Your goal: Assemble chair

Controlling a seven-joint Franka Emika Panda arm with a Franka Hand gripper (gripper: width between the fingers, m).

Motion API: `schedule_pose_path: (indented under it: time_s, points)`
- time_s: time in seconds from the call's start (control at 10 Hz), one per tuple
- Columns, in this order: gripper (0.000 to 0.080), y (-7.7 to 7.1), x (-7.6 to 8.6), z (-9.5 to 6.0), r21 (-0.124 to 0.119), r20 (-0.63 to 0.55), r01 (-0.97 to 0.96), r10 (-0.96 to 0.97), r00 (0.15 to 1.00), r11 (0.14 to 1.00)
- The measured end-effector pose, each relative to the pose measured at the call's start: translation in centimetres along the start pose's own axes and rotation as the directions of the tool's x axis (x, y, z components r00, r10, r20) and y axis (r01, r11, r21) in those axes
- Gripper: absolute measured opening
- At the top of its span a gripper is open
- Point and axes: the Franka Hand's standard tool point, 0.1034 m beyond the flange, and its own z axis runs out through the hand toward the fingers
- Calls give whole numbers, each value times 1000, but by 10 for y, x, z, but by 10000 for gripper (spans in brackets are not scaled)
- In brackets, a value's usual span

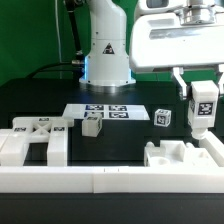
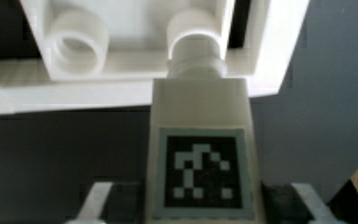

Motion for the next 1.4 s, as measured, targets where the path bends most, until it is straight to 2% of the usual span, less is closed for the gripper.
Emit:
schedule_pose_path:
  time_s: [0.2, 0.5, 1.0, 1.4]
  points:
    - [291, -7, 0, 0, 6, -2, 5, -5, 1000, 1000]
    - [291, -5, -2, 3, 3, 1, 32, -32, 999, 999]
    - [291, 0, 6, 26, -8, -21, 156, -156, 987, 988]
    - [291, -5, 2, 27, -4, -13, 152, -152, 988, 988]
